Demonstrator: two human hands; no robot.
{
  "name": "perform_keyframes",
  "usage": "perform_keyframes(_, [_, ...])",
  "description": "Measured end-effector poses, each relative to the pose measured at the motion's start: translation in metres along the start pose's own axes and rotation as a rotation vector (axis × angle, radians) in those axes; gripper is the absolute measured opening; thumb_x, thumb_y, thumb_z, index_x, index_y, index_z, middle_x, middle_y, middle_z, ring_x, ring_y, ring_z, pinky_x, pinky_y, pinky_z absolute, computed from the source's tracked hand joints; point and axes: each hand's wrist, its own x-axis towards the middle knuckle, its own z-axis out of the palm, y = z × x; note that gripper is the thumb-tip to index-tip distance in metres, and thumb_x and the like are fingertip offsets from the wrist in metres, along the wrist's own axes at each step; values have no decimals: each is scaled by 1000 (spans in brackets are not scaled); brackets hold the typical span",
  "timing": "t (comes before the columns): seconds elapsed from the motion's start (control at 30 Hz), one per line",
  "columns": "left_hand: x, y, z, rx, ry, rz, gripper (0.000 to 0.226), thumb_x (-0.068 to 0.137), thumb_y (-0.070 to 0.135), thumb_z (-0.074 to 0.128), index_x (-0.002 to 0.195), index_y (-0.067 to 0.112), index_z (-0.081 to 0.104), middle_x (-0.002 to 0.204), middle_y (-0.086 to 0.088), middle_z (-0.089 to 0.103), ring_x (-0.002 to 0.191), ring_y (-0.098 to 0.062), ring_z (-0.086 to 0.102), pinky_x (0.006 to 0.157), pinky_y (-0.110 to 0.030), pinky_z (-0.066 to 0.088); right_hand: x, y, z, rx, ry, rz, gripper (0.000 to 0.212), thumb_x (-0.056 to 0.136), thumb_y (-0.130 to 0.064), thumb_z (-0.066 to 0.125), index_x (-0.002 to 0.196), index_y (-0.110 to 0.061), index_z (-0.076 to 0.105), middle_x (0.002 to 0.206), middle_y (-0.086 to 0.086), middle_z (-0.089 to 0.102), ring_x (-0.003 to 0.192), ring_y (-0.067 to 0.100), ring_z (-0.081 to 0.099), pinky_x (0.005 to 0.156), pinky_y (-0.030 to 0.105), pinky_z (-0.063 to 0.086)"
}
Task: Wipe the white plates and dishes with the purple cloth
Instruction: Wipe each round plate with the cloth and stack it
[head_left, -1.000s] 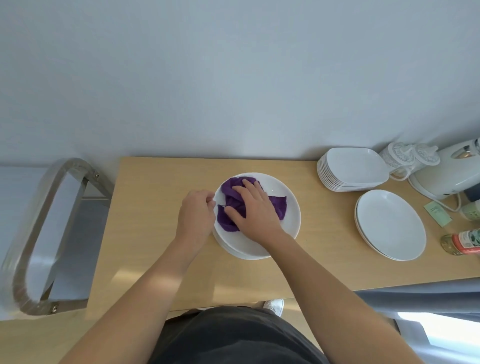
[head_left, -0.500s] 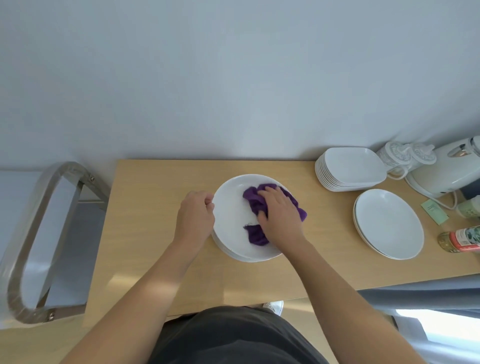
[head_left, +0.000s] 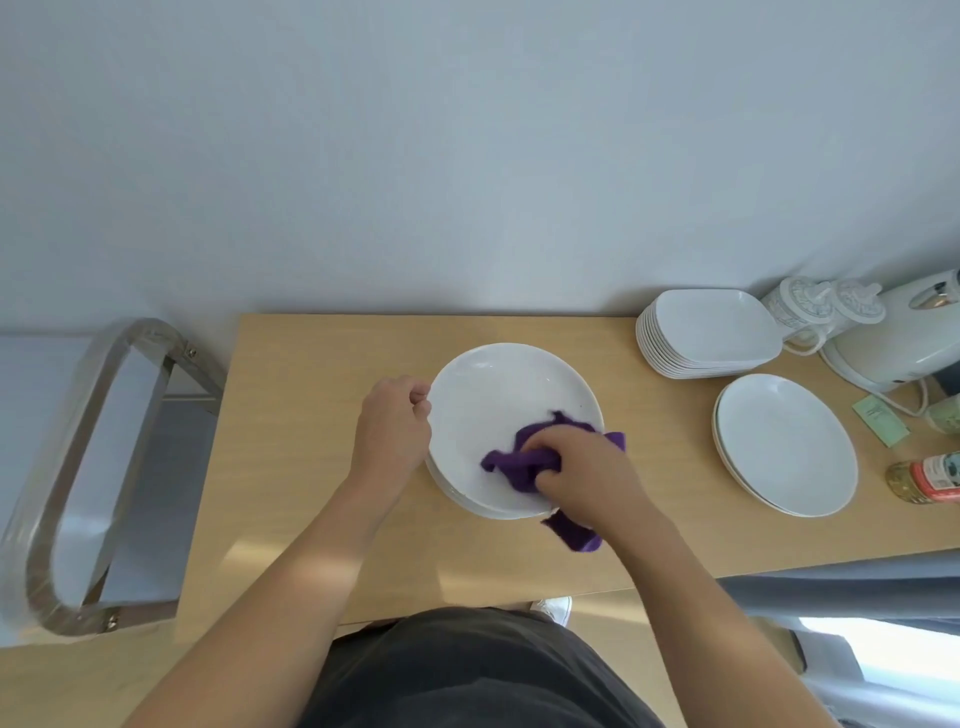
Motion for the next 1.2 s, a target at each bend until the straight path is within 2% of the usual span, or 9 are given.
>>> perform_keyframes(0.1, [0,0,0,11,0,10,22,94,4,53,104,15,69,104,-2,64,87,-21,61,74,-29,45,33,6,10,-102,233,-49,42,81,-8,51,116,-25,65,123,-9,62,119,20,54,95,34,45])
perform_keyframes(0.2, [-2,1,0,20,9,22,22,94,5,54,106,14,69,105,-3,64,88,-22,61,74,-31,46,65,-9,28,-51,246,-110,56,89,-7,47,143,-17,48,152,-1,42,147,22,26,120,39,19])
perform_keyframes(0.3, [-3,0,0,22,15,40,22,95,5,54,110,12,69,109,-5,64,91,-23,62,77,-30,45,74,-22,40,-11,220,-241,60,90,-7,49,149,-19,43,159,0,34,152,23,17,123,47,15])
perform_keyframes(0.4, [-3,1,1,40,17,41,24,95,5,54,114,11,68,111,-6,63,92,-22,61,78,-28,43,69,-27,52,-88,216,-330,56,93,-6,50,148,-18,46,159,1,36,153,25,17,125,45,11])
perform_keyframes(0.6, [-6,4,-1,25,28,25,21,96,5,52,107,13,68,109,-4,62,91,-21,61,75,-29,44,62,-12,48,-248,421,-162,52,98,-8,43,150,-16,42,163,4,28,155,31,7,124,44,-2])
perform_keyframes(0.8, [-7,4,1,32,37,35,25,96,5,49,109,13,68,111,-5,63,95,-23,62,81,-37,51,34,6,33,-341,395,-67,48,92,-2,52,139,-12,51,159,5,34,154,32,11,126,45,2])
perform_keyframes(0.93, [-8,4,2,43,39,42,25,95,5,49,110,13,68,113,-4,62,94,-23,61,80,-36,50,14,1,32,-301,336,0,37,86,-3,52,120,-15,62,131,0,57,137,27,38,123,39,17])
perform_keyframes(1.07, [-7,4,1,47,34,37,24,94,5,51,110,13,67,112,-5,61,91,-25,61,80,-37,51,0,-14,27,-221,196,6,23,81,-5,50,98,-14,62,105,-1,63,104,22,53,98,30,40])
perform_keyframes(1.2, [-4,2,1,55,27,33,24,93,5,52,112,10,67,113,-6,62,93,-25,61,82,-35,49,-7,-31,36,-104,50,-165,33,80,-2,52,106,-13,69,107,0,65,100,22,60,86,32,51])
